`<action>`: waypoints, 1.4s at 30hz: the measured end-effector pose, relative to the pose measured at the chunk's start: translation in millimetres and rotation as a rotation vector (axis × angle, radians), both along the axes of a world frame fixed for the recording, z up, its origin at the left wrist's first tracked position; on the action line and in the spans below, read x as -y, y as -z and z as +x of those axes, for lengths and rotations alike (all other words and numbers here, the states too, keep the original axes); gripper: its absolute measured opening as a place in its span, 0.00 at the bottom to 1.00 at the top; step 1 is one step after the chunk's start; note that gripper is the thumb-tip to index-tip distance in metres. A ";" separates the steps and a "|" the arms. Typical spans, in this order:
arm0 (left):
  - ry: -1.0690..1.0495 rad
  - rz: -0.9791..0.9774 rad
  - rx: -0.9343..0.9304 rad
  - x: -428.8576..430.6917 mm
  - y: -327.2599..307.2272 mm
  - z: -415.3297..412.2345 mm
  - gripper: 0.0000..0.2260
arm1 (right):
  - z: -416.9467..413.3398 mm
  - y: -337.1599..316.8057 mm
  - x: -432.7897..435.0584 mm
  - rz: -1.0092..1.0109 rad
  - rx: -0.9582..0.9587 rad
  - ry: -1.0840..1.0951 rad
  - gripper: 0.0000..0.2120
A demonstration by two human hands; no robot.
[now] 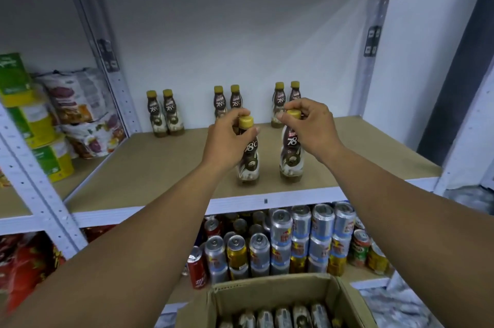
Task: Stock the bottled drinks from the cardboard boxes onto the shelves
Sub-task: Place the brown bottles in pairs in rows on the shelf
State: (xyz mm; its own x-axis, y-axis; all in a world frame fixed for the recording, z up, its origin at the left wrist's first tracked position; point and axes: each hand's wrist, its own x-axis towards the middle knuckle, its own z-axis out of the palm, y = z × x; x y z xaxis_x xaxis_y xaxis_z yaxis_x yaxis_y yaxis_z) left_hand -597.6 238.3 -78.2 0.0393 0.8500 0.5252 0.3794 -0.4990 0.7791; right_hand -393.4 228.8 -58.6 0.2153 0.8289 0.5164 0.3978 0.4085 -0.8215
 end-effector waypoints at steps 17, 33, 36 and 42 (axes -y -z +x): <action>0.047 -0.167 0.125 13.1 87.4 -4.3 0.44 | 5.9 111.3 16.4 -0.079 0.005 -0.074 0.37; -0.022 -0.122 0.073 13.0 89.2 -6.5 0.40 | 9.9 123.7 12.7 -0.019 0.130 0.021 0.37; -0.018 -0.111 0.054 13.9 88.9 -5.7 0.37 | 8.8 122.1 14.1 -0.029 0.118 0.027 0.37; -0.018 -0.122 0.039 15.4 89.8 -3.6 0.38 | 6.5 120.7 16.6 -0.061 0.105 -0.035 0.35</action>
State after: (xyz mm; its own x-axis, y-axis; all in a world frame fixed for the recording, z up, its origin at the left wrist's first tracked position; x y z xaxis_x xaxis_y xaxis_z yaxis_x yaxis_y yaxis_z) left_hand -601.2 222.9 -167.9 0.0046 0.9081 0.4187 0.3556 -0.3928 0.8481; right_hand -386.9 212.2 -179.3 0.1330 0.8656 0.4828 0.4695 0.3740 -0.7998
